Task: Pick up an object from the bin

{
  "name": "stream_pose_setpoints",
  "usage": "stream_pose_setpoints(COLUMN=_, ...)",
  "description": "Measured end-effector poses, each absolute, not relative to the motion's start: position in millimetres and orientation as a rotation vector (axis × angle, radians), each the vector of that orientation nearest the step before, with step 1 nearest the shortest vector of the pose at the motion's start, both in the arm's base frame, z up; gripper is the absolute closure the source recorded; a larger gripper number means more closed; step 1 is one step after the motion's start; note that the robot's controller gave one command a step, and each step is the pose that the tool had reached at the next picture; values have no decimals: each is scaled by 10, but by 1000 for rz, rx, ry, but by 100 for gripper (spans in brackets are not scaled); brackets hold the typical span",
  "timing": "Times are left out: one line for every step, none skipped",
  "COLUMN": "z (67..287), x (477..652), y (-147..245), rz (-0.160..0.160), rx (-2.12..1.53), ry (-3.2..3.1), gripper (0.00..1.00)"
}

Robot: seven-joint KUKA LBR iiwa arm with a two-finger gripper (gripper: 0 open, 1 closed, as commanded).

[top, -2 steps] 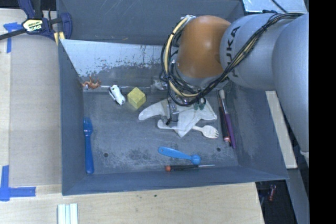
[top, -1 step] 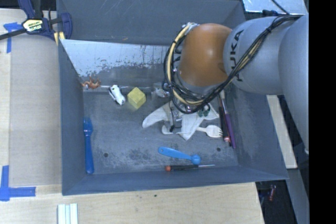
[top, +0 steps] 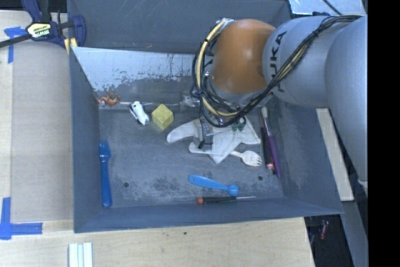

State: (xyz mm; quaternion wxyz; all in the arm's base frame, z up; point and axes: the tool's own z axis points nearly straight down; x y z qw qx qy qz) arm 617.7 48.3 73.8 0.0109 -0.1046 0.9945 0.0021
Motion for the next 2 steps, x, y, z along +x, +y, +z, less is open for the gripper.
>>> stream_pose_setpoints(z=747, x=6033, y=469, rz=5, rx=-412, ry=3092, gripper=100)
stream_pose_setpoints(z=746, x=6032, y=469, rz=5, rx=-411, ry=3092, gripper=100)
